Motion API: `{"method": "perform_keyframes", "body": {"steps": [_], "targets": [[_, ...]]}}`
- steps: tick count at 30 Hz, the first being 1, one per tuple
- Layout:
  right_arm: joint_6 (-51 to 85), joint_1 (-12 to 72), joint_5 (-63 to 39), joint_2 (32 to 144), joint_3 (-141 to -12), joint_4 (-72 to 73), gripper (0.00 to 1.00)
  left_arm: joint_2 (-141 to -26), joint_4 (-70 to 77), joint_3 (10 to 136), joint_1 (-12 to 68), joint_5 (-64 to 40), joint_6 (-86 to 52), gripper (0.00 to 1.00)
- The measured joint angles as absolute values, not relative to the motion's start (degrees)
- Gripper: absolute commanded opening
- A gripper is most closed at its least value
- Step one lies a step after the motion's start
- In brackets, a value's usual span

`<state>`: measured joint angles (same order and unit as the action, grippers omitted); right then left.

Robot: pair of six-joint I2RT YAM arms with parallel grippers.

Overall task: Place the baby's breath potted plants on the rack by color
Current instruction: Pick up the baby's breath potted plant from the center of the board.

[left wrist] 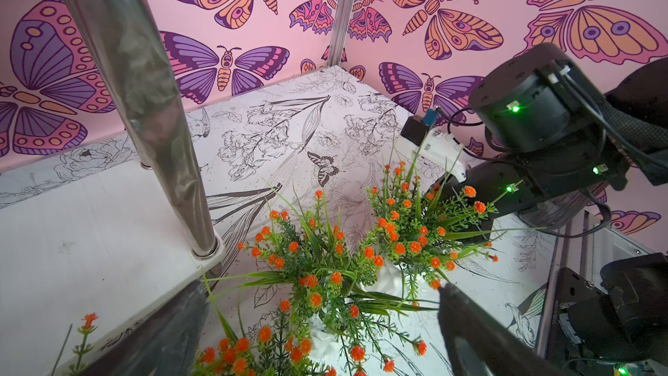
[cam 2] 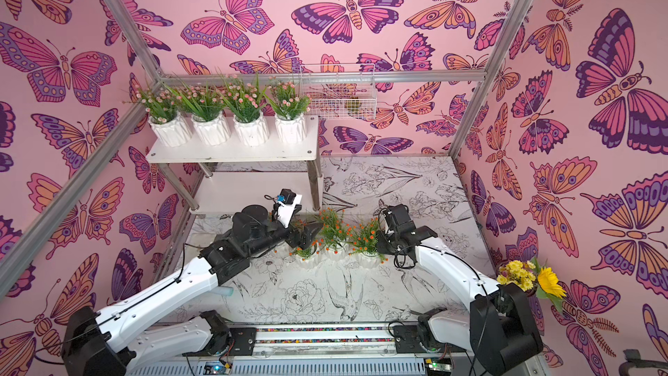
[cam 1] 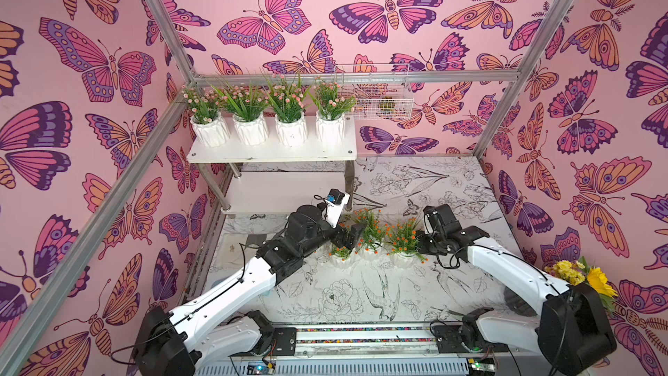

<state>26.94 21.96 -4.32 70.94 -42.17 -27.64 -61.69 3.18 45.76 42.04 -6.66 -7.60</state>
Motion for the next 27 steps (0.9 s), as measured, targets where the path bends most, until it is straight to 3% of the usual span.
{"method": "perform_keyframes", "body": {"steps": [15, 27], "targets": [[26.50, 22.24, -3.46, 71.05, -42.24, -27.09, 0.03, -61.73, 3.18, 45.76, 42.04, -7.77, -8.14, 1.00], [25.12, 22.22, -2.59, 65.80, -43.72, -37.30, 0.01, -65.12, 4.32, 45.76, 45.91, -10.31, -7.99, 1.00]]}}
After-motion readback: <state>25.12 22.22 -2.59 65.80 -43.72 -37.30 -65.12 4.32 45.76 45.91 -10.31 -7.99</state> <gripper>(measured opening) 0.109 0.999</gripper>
